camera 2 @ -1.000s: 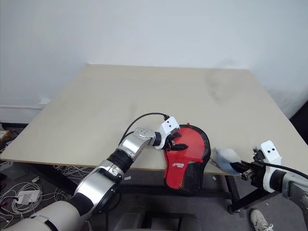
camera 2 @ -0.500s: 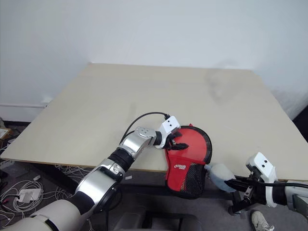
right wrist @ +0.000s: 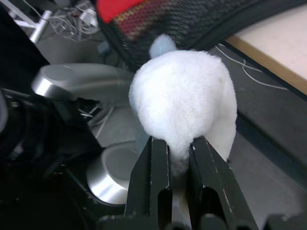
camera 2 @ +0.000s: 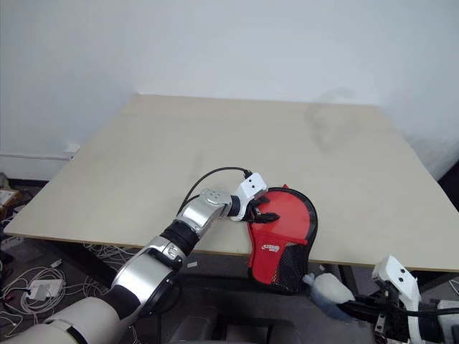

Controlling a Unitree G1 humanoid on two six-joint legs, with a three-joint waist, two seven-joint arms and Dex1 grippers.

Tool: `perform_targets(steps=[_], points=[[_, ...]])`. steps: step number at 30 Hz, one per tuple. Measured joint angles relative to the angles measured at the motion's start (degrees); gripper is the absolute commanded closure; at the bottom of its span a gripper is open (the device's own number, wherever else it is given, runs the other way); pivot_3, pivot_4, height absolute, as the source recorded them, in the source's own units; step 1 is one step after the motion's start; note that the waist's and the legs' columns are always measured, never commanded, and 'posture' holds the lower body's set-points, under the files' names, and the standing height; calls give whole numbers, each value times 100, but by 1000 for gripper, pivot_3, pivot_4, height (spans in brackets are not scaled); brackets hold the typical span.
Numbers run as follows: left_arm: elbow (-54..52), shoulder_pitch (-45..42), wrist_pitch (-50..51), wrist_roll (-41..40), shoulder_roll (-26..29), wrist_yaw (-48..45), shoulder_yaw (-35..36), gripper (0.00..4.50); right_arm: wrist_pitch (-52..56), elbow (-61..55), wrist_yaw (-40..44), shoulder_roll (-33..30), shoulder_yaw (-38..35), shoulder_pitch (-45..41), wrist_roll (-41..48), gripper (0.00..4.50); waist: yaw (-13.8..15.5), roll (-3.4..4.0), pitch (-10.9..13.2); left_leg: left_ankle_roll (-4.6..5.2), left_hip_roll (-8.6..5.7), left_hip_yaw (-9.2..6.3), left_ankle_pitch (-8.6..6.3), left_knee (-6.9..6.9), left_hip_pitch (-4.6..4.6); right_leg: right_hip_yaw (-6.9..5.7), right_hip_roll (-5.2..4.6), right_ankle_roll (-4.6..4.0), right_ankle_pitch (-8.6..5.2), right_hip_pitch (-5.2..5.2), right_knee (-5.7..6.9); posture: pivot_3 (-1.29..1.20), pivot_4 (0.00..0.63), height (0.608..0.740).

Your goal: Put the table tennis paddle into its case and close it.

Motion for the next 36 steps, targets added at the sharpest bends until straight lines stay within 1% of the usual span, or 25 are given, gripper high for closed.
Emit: perform_targets(steps=[5, 9, 12, 17, 19, 23, 25, 26, 28, 30, 32, 34, 36], points=[[49, -2, -48, 2, -14, 4, 2, 1107, 46, -365, 60, 59, -120, 222, 213, 4483, 0, 0, 0, 1, 2, -2, -3, 0, 0, 0, -3, 0, 0, 0, -1, 0, 0, 716], [108, -23, -78, 1, -24, 5, 15, 1107, 119, -505, 15, 91, -59, 234, 230, 4484, -1, 0, 0, 1, 3, -3, -3, 0, 0, 0, -4, 0, 0, 0, -2, 0, 0, 716], [150, -41, -99, 3, -29, 9, 24, 1107, 198, -706, -144, 133, 411, 85, 232, 4484, -4, -1, -1, 1, 6, -6, -3, -2, 2, -2, -5, 0, 0, -1, -3, 0, 0, 716], [163, -51, -101, 12, -30, 5, 22, 1107, 362, -1075, -513, 240, 1241, -517, 270, 4485, -5, -1, -1, 1, 9, -5, -3, -1, 3, -6, -8, 0, 0, -2, -5, 0, 0, 716], [162, -53, -100, 12, -33, -2, 22, 1107, 396, -1095, -597, 249, 1376, -633, 289, 4485, -4, -1, -1, 1, 9, -4, -3, -3, 2, -5, -9, -1, 0, -1, -13, 0, 0, 716], [154, -54, -100, 12, -24, -5, 22, 1107, 384, -1093, -712, 254, 1362, -697, 292, 4485, -4, 0, -2, 2, 15, -2, -4, -19, 3, -9, -3, 7, 12, 7, -54, 0, 0, 716], [139, -48, -98, 12, -23, -10, 18, 1107, 450, -1092, -761, 255, 1183, -669, 391, 3744, -4, 0, -2, 7, 14, 1, -6, -17, 2, -8, -5, 9, 19, 10, -62, 0, 0, 716], [129, -43, -94, 13, -17, -12, 15, 1107, 585, -1090, -827, 259, 996, -682, 560, 3486, -3, 0, -2, 8, 14, 2, -7, -16, 3, -8, -5, 9, 20, 12, -65, 0, 0, 716], [112, -38, -78, 14, -14, -11, 10, 1107, 768, -1134, -861, 237, 660, -642, 825, 2755, -3, -2, -2, 11, 14, 2, -9, -15, 2, -7, -6, 9, 22, 13, -67, 0, 0, 716], [112, -38, -75, 14, -7, -10, 12, 1107, 922, -1408, -937, 197, 498, -594, 1064, 2004, -3, -2, -3, 11, 16, 0, -9, -18, 3, -9, -4, 9, 22, 13, -67, 0, 0, 716], [121, -40, -75, 15, -5, 0, 17, 1107, 1105, -1786, -1222, 194, 479, -777, 1332, 1274, -7, -2, -2, 10, 20, 2, -9, -22, 8, -10, -4, 9, 22, 13, -67, 0, 0, 716], [140, -48, -75, 17, -15, 8, 21, 1107, 1290, -2099, -1704, 197, 456, -1066, 1701, 583, -6, -2, -2, 11, 21, 1, -9, -22, 7, -12, -5, 8, 22, 13, -69, 0, 0, 716], [154, -57, -76, 17, -19, 6, 21, 1107, 1417, -2403, -2245, 181, 418, -1390, 2260, 583, -5, -2, -2, 11, 21, 2, -9, -23, 6, -11, -9, 8, 22, 13, -75, 0, 0, 716]])
